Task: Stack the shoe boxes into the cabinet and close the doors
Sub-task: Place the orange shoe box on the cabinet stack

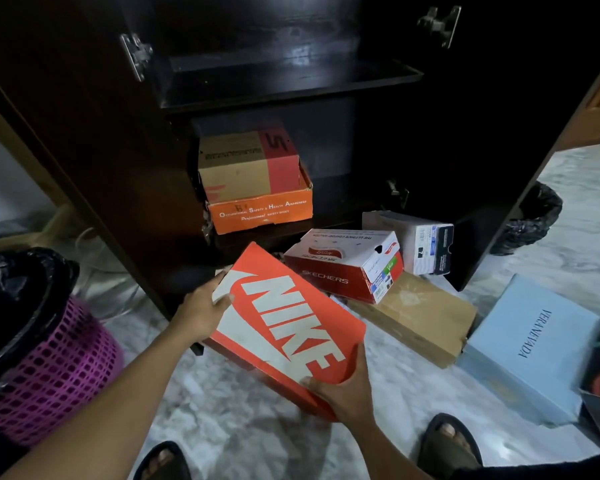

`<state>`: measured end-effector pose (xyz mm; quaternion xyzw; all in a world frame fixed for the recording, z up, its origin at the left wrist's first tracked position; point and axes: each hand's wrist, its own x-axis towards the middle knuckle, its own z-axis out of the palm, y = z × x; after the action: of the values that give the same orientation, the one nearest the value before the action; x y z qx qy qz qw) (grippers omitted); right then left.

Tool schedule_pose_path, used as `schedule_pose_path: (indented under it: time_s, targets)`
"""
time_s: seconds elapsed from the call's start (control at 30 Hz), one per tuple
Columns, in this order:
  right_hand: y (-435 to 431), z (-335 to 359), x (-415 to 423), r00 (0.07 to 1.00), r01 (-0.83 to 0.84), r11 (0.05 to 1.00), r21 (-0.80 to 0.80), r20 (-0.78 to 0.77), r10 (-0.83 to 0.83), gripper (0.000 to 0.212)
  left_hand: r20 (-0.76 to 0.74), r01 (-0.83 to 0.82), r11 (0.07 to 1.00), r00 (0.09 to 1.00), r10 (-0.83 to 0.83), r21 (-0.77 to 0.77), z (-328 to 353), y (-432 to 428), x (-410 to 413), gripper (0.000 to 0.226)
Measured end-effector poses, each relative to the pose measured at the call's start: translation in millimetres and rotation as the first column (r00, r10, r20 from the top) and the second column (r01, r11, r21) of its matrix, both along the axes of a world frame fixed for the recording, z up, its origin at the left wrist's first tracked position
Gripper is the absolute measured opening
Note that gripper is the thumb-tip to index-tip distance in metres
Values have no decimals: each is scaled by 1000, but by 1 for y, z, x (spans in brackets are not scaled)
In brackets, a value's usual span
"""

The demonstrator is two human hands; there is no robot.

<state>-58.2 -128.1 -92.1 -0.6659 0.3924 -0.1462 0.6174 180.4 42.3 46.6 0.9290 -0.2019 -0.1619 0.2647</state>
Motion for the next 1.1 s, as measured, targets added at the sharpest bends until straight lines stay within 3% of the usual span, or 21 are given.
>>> schedule_pose_path:
  time_s: [0.1,0.2,0.3,0.53,0.63,0.77,0.9,0.97,1.1]
  targets:
    - [-15,17,0,990,125,989,83,63,-130,155,-23,-95,995,995,94,-42,-7,5,2,49]
    - [-24,43,3,973,176,981,84,137,-186,137,-35,-168,982,986,166,-89,-1,5,-1,46]
    - [-25,64,8,958,181,983,15,225,-179,116,-94,-219,961,974,206,-170,2,11,-2,42]
    - [-33,120,21,925,15,998,-56,380,7,107,-231,-376,883,920,318,-281,5,42,-2,55]
    - [-46,147,24,932,-45,985,-165,349,101,115,-287,-381,851,914,287,-361,23,42,-16,60]
    - [-68,185,31,938,-114,972,-208,301,174,124,-310,-274,805,943,119,-526,55,36,-31,57]
    - [-105,238,41,939,-169,934,-314,237,250,105,-257,-98,801,964,-71,-590,79,25,-28,91]
    - [-125,269,48,942,-233,907,-351,149,300,81,-201,-52,799,976,-88,-599,92,15,-28,95]
    - [-160,324,68,919,-348,844,-408,27,392,64,-151,-69,771,988,-35,-633,114,-14,-16,94]
